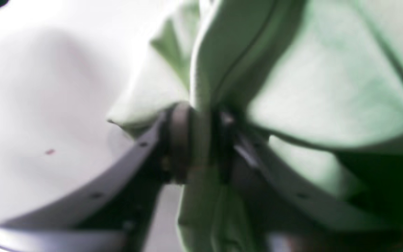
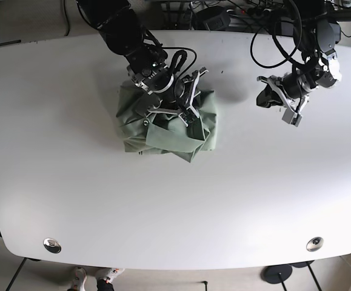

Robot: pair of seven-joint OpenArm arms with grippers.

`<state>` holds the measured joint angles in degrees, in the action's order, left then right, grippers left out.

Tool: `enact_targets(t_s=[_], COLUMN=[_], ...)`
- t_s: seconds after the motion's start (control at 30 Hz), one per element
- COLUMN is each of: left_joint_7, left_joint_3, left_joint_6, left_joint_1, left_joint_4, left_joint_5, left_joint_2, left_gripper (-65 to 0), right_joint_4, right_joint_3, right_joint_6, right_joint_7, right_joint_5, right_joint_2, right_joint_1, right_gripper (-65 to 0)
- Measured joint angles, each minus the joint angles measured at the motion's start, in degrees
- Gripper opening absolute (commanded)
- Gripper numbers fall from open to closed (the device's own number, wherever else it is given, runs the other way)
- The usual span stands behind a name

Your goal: Fold the T-shirt properly

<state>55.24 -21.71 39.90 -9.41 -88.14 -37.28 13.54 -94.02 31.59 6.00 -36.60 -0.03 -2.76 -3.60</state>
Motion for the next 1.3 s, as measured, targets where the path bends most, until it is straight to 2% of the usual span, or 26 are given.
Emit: enact_targets(t_s=[0.07,0.17,0.33,0.5,0.77,0.9,0.97,1.1,1.13,1.23,1.3], left_joint_7=[0.0,0.0,0.02,0.02,0.0,0.02,0.0,0.02,0.02,0.0,0.0], left_joint_3=[0.0,0.0,0.11,0.13,0.22,0.24,0.28,0.33,0.33,0.35,0.33], left_joint_6=[0.0,0.0,0.0,0.0,0.0,0.0,0.0,0.0,0.0,0.0,0.0], left_joint_1=[0.02,0.0,0.0,0.0,0.0,0.02,0.04,0.04,0.09,0.24,0.15], left_joint_4=[0.0,0.0,0.0,0.0,0.0,0.02,0.04,0.07,0.07,0.11,0.13], left_joint_5=[0.0,0.0,0.0,0.02,0.02,0.07,0.07,0.11,0.24,0.22,0.22], left_joint_2=[0.0,0.02,0.02,0.0,0.0,0.0,0.0,0.04,0.02,0.02,0.0], left_gripper=[-63.5,-63.5,-63.5,-63.5,-63.5,-63.5,-63.5,-63.5,-63.5,-63.5,-63.5], right_joint_4=[-1.62,-3.45,-1.03,0.28,6.84,5.03,3.37,5.35,6.43,9.6,11.5], right_joint_3=[0.0,0.28,-0.17,-6.14,-6.05,-5.84,-3.19,-2.8,-2.89,-3.15,-3.08], right_joint_6=[0.02,0.22,-0.07,0.13,0.35,0.2,0.0,-0.02,0.0,-0.26,-0.02], right_joint_7=[-0.07,-0.39,-0.48,0.02,2.1,2.1,1.51,1.6,2.08,4.57,5.38], right_joint_5=[-0.13,0.0,-0.07,-0.04,-0.17,-0.15,-0.17,-0.02,0.0,-0.11,0.04], right_joint_2=[0.0,0.09,0.39,4.09,4.5,4.48,4.22,4.74,4.57,4.37,4.55], right_joint_1=[-1.14,-1.6,-0.17,0.46,3.28,2.23,1.95,2.51,2.89,3.8,4.63], right_gripper=[-33.6,-28.4,-28.5,-28.5,-28.7,-28.7,-28.7,-28.9,-30.4,-45.7,-47.6])
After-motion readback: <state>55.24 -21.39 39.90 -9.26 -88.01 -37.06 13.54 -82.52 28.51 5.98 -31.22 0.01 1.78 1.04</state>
